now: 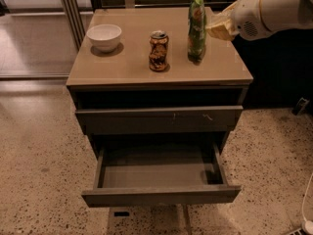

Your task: Place orange can into middle drawer

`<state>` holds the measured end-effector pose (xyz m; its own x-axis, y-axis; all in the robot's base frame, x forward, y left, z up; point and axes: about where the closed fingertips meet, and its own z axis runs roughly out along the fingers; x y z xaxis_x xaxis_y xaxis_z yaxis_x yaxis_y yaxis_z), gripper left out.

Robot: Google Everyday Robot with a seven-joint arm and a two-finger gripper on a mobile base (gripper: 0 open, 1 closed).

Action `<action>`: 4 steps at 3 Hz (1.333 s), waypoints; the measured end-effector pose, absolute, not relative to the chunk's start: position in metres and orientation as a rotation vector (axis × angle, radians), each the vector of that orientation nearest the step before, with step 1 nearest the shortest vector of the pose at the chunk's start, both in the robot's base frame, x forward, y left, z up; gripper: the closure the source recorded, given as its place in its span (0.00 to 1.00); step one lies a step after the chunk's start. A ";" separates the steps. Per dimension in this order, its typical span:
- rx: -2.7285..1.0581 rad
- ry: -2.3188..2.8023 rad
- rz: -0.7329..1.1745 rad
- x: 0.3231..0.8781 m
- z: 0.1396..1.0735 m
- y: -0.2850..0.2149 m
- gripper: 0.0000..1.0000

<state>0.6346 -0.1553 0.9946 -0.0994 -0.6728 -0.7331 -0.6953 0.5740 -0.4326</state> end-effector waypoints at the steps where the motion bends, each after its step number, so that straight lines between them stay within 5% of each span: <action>1: -1.099 1.801 0.068 0.636 0.986 -0.146 1.00; 4: -1.070 1.790 0.315 0.657 0.929 -0.071 0.35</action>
Offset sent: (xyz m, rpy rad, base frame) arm 0.0133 0.0752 -0.0521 0.1912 0.0779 0.1036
